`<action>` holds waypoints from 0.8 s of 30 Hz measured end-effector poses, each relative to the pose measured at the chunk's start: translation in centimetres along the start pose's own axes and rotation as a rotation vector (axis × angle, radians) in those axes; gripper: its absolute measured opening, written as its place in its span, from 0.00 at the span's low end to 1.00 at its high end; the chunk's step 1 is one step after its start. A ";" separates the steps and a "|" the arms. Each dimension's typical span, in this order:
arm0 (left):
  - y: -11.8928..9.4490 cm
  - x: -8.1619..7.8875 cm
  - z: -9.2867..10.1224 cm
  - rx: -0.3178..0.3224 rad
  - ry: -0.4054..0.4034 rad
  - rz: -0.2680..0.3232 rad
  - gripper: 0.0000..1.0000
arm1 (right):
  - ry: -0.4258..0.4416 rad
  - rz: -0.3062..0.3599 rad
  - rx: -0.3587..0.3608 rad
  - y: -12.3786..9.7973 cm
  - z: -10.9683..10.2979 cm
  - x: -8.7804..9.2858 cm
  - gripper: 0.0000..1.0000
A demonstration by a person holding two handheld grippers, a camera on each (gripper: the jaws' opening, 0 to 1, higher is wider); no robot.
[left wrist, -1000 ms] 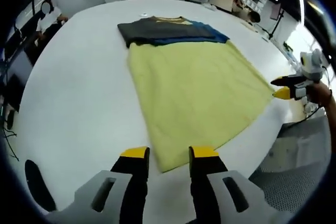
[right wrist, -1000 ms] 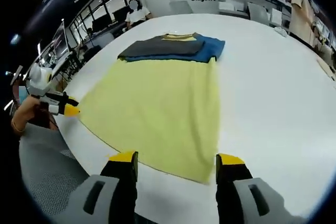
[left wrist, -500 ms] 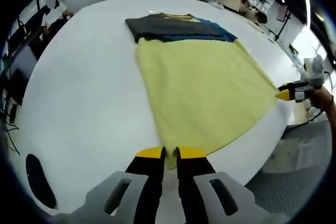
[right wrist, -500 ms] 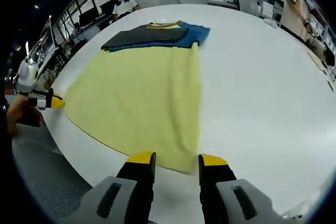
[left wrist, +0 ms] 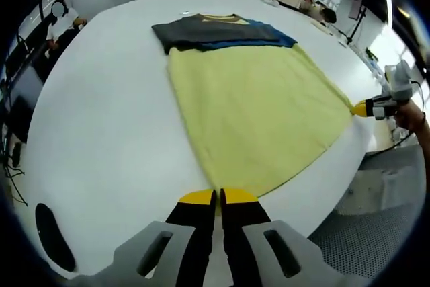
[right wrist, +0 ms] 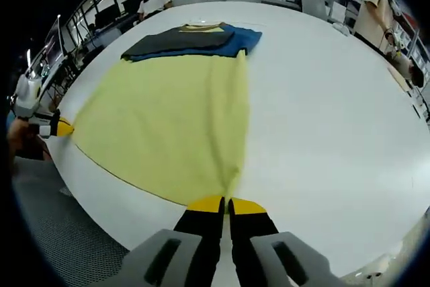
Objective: Fold the garment on the visible template until the final outline fits inside the template.
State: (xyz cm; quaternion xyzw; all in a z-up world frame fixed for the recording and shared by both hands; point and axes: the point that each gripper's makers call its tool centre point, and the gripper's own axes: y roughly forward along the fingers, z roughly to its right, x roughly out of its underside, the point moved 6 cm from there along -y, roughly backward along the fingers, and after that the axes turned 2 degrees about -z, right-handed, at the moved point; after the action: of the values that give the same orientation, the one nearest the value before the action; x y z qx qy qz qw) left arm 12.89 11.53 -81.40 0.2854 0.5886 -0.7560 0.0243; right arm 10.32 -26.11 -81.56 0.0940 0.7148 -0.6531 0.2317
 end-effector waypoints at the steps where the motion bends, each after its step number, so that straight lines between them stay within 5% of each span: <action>1: 0.0 0.0 0.0 0.001 0.000 0.000 0.02 | -0.002 -0.003 0.000 0.0 0.0 0.0 0.00; 24: -0.9 1.7 0.5 0.025 0.076 -0.099 0.02 | -0.075 -0.099 -0.010 -1.9 -0.9 1.0 0.00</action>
State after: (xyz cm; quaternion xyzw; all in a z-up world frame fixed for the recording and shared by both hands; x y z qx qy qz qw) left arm 10.96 11.88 -81.28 0.2845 0.5928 -0.7524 -0.0390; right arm 8.37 -25.66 -80.27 0.0328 0.7128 -0.6631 0.2260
